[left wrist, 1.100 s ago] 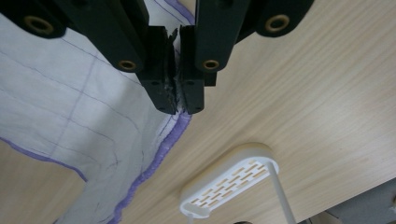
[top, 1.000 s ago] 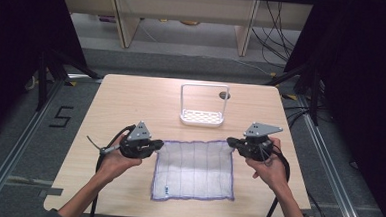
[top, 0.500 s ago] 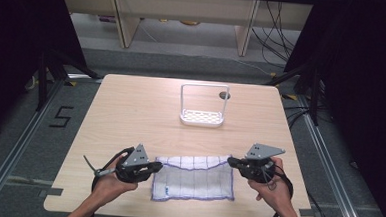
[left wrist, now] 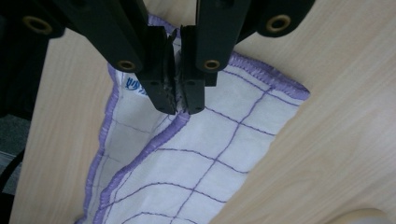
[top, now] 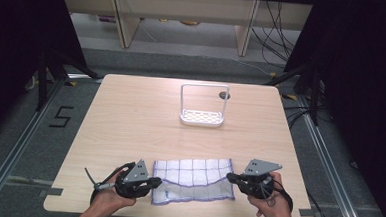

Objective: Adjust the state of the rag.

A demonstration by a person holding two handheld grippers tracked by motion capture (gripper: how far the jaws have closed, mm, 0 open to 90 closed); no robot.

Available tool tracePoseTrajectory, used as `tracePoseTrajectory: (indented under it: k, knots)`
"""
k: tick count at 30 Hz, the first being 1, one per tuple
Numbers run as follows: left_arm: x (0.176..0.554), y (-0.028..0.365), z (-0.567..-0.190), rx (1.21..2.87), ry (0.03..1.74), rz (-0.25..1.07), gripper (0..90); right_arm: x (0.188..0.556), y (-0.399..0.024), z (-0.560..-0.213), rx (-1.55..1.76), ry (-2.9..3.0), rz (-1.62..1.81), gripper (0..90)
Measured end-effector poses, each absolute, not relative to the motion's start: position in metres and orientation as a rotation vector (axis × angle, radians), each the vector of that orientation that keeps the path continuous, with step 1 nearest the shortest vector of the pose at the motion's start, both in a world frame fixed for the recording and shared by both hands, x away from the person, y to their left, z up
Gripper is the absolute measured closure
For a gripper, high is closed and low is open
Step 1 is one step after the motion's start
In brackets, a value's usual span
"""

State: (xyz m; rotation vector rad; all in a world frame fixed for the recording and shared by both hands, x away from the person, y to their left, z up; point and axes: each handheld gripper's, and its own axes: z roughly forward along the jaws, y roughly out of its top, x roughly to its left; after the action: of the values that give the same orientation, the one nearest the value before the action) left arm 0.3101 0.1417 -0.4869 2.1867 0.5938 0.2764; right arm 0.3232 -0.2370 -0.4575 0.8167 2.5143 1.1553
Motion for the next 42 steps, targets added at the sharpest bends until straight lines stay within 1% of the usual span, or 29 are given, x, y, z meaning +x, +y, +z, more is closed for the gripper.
tracePoseTrajectory:
  k: [2,7,9,11,12,13,14,15,16,17,18,20,22,25,27,29,34,36,37,38,42]
  knots:
    - [0.306,0.141,-0.49,2.189,0.601,0.27,84.3,0.318,-0.236,-0.462,0.818,2.53,1.124,88.7]
    - [0.296,0.136,-0.502,2.288,0.53,0.255,84.0,0.312,-0.237,-0.47,0.82,2.562,1.093,88.7]
    - [0.292,0.133,-0.506,2.296,0.52,0.25,83.1,0.308,-0.238,-0.473,0.812,2.556,1.073,88.6]
    - [0.29,0.132,-0.508,2.299,0.53,0.231,81.6,0.305,-0.238,-0.476,0.819,2.572,1.038,88.3]
    - [0.29,0.132,-0.508,2.296,0.523,0.237,80.3,0.304,-0.238,-0.478,0.831,2.584,1.023,87.8]
    - [0.289,0.132,-0.509,2.271,0.53,0.215,77.9,0.303,-0.238,-0.48,0.845,2.59,1.026,87.0]
    - [0.289,0.132,-0.508,2.265,0.535,0.197,73.0,0.303,-0.239,-0.481,0.843,2.596,1.011,82.9]
    - [0.288,0.134,-0.505,2.262,0.53,0.193,70.6,0.302,-0.24,-0.481,0.868,2.584,1.022,77.6]
    - [0.286,0.133,-0.504,2.21,0.579,0.159,66.5,0.303,-0.241,-0.479,0.897,2.558,1.044,73.3]
    - [0.287,0.135,-0.501,2.192,0.573,0.159,62.1,0.304,-0.244,-0.476,0.9,2.532,1.068,70.8]
    - [0.287,0.136,-0.5,2.158,0.603,0.147,57.1,0.305,-0.248,-0.47,0.92,2.494,1.09,65.9]
    - [0.29,0.141,-0.493,2.104,0.625,0.133,53.7,0.308,-0.253,-0.463,0.967,2.398,1.125,59.7]
    - [0.297,0.145,-0.485,2.056,0.675,0.155,49.6,0.314,-0.258,-0.458,1.009,2.352,1.154,55.2]
    - [0.316,0.155,-0.478,2.04,0.74,0.199,48.1,0.323,-0.256,-0.457,1.072,2.33,1.151,53.5]
    - [0.327,0.159,-0.478,2.034,0.789,0.207,47.1,0.333,-0.254,-0.459,1.052,2.338,1.134,51.2]
    - [0.337,0.16,-0.48,2.066,0.811,0.23,46.0,0.342,-0.25,-0.461,1.063,2.36,1.117,51.1]
    - [0.352,0.156,-0.491,2.142,0.821,0.228,45.7,0.365,-0.24,-0.468,1.067,2.399,1.049,51.3]
    - [0.357,0.155,-0.494,2.151,0.839,0.224,45.6,0.37,-0.235,-0.469,1.113,2.417,1.034,51.1]
    - [0.36,0.154,-0.496,2.158,0.848,0.228,45.4,0.376,-0.235,-0.47,1.077,2.428,1.021,50.0]
    - [0.362,0.154,-0.497,2.164,0.849,0.231,45.0,0.381,-0.233,-0.471,1.107,2.44,1.004,48.8]
    - [0.365,0.152,-0.503,2.196,0.849,0.235,43.7,0.395,-0.228,-0.481,1.125,2.482,0.963,48.7]
